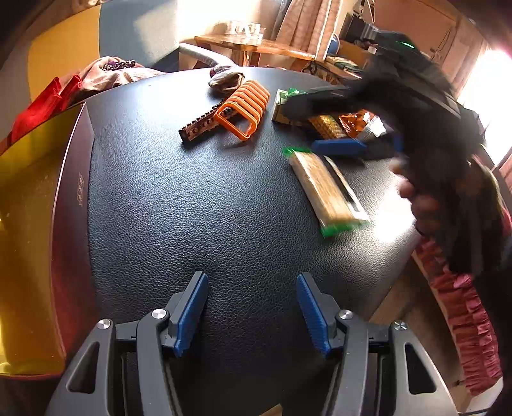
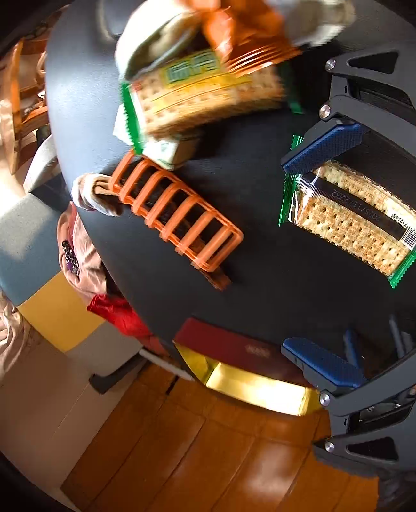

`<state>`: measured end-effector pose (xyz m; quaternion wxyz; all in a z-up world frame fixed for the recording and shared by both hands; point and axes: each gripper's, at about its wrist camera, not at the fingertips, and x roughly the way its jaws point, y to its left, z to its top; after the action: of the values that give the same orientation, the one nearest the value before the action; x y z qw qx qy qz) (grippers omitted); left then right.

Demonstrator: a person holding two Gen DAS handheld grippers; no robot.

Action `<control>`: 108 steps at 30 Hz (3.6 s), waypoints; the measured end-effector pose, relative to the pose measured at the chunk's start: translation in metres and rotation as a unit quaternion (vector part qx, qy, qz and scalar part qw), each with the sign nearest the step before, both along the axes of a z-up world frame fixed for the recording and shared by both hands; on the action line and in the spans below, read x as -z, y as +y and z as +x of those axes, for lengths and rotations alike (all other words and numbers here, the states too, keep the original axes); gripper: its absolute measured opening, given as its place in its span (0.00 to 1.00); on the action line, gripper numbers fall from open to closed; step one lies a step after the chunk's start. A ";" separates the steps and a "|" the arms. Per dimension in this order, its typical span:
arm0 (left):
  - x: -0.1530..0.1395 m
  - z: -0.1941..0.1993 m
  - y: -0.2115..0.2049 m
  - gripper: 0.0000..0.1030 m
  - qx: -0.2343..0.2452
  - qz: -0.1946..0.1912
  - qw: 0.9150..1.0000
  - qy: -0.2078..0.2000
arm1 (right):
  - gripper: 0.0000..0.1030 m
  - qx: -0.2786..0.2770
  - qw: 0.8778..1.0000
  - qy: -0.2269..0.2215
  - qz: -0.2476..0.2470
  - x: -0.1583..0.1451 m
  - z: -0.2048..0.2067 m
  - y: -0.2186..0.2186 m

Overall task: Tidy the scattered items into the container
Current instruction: 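Move the left tool toward the orange plastic rack on the table, then close the left tool on the end of the orange rack, then lift the orange rack with the left tool and turn it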

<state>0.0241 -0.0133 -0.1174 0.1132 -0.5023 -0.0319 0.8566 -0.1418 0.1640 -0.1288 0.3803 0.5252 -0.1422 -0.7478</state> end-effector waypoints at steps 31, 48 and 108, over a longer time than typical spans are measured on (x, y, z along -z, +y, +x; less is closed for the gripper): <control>-0.009 -0.229 0.064 0.49 0.046 -0.108 0.993 -0.008 | 1.00 0.098 0.993 0.021 -0.063 0.008 0.042 0.080; -0.031 -0.165 0.051 0.19 0.079 -0.031 0.996 0.016 | 1.00 0.105 0.993 0.049 -0.039 0.005 0.057 0.075; -0.008 -0.213 0.051 0.44 0.088 0.053 0.994 -0.043 | 1.00 0.109 0.990 0.086 -0.017 0.006 0.067 0.054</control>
<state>-0.1889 0.0377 -0.1097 0.2129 -0.5326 -0.0376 0.8183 -0.0746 0.2185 -0.1347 0.3159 0.4334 -0.1779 -0.8251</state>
